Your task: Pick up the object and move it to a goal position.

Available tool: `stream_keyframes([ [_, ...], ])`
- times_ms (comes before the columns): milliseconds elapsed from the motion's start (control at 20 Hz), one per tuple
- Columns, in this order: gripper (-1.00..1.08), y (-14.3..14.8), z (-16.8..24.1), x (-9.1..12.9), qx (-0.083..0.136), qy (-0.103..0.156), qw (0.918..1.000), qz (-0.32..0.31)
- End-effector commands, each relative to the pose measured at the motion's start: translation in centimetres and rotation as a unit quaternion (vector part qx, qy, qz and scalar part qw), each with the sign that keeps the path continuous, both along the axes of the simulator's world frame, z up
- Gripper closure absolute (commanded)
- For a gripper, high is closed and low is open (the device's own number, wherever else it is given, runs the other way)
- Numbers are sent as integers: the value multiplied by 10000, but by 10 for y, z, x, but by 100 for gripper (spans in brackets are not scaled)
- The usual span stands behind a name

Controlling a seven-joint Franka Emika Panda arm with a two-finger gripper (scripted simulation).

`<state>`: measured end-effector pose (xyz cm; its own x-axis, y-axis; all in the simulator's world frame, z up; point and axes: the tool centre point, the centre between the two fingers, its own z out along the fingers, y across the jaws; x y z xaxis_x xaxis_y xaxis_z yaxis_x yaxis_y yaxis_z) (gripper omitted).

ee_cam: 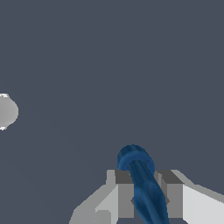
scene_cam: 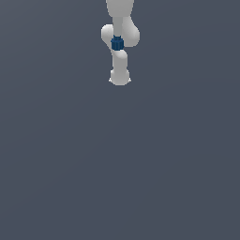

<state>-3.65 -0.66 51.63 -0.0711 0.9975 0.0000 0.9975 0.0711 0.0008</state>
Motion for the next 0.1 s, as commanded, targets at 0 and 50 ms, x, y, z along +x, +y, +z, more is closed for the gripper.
stream_keyframes([
  [0, 108, -1, 3, -1, 1, 4, 10000, 1],
  [50, 108, -1, 3, -1, 1, 4, 10000, 1],
])
